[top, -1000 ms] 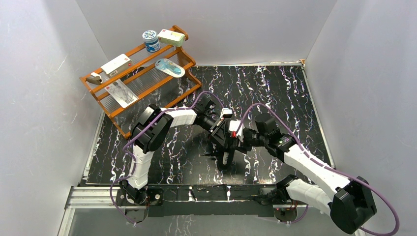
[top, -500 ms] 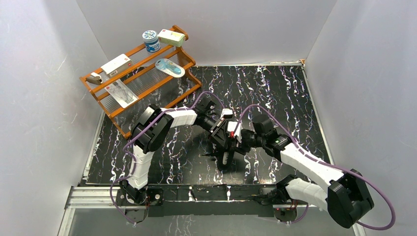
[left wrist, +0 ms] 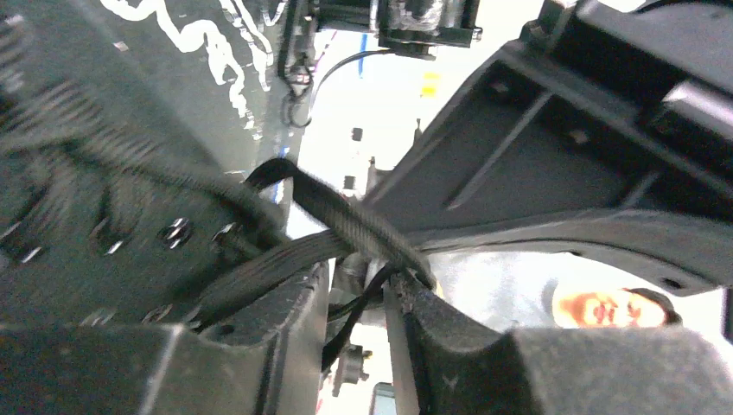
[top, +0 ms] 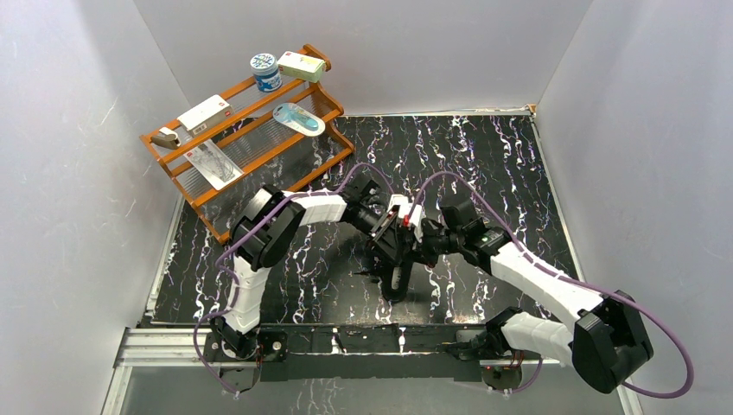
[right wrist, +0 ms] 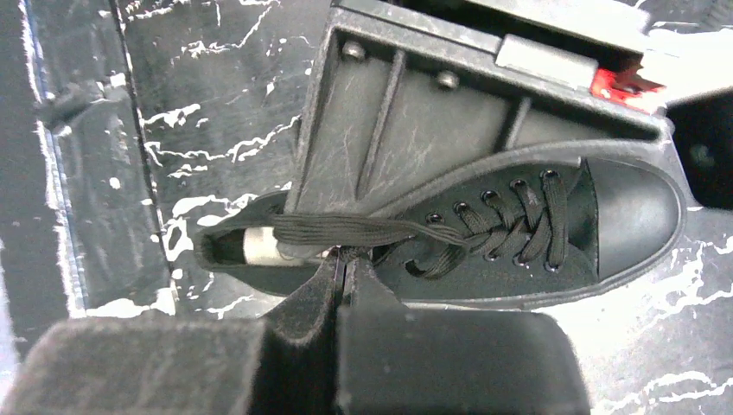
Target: Tie the shoes
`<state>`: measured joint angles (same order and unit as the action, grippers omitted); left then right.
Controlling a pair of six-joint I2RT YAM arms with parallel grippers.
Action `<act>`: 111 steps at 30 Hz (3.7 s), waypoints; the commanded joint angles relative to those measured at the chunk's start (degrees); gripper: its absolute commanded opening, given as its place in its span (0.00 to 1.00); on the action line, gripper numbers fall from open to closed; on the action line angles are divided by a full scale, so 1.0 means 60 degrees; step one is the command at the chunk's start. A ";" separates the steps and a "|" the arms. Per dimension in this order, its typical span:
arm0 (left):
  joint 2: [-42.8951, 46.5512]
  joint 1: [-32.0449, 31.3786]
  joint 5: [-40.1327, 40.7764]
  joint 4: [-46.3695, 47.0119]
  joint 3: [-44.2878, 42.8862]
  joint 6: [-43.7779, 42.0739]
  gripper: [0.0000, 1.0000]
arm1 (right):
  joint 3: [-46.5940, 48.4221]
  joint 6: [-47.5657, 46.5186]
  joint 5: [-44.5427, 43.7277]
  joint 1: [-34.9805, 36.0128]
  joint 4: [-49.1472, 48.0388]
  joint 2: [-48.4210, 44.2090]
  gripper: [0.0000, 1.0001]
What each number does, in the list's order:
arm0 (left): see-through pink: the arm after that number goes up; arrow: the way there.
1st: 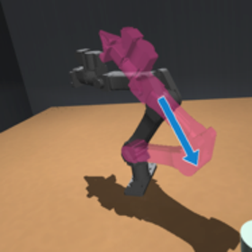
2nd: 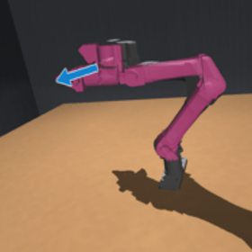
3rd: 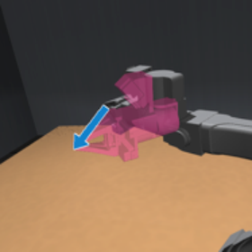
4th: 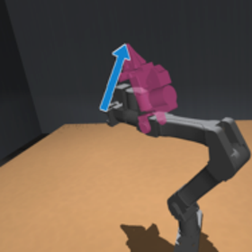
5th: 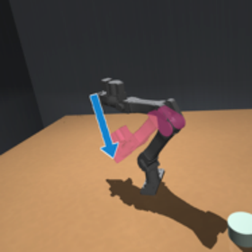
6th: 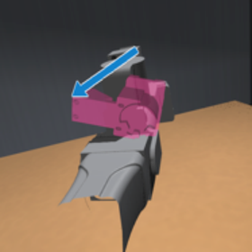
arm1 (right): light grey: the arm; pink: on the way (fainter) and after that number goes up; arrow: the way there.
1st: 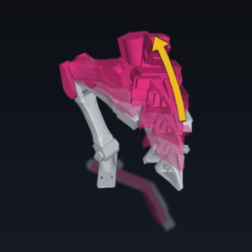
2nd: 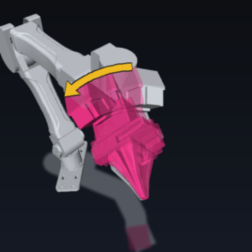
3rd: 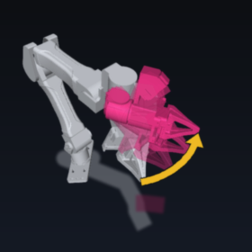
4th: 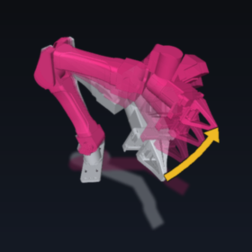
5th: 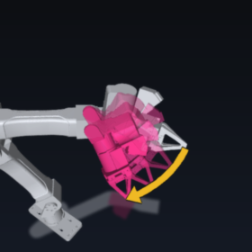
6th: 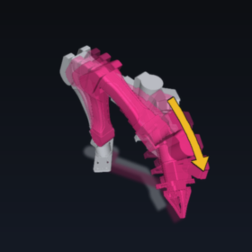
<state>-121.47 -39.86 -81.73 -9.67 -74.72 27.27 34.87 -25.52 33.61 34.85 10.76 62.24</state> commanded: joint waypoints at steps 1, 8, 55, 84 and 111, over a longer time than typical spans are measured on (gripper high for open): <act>0.1427 0.0665 0.1335 -0.0347 0.0270 -0.0067 0.38 | 0.1651 0.2178 -0.0697 -0.0044 0.1536 -0.0161 0.00; 0.3421 0.1472 0.4066 -0.1147 0.1357 -0.0271 0.68 | 0.2970 0.4099 -0.1605 0.0013 0.3609 0.0799 0.00; 0.4855 -0.3172 1.8056 0.3416 0.5872 -0.4088 0.00 | 0.2905 0.8697 -0.3327 0.0007 0.4758 -0.1010 0.00; 0.7952 -0.0195 1.5901 -0.4101 0.4636 0.1978 0.00 | 0.3723 1.0015 -0.8569 -0.4867 0.8236 0.2485 0.00; 0.9500 0.0432 1.3766 -0.4707 0.4206 0.1445 0.58 | 0.2364 0.8479 -0.5713 -0.6150 0.6497 0.2073 0.00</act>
<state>-71.44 -37.60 2.57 -36.21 -46.61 36.62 48.01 29.26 -2.37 -2.70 49.89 76.75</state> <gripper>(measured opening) 0.518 0.017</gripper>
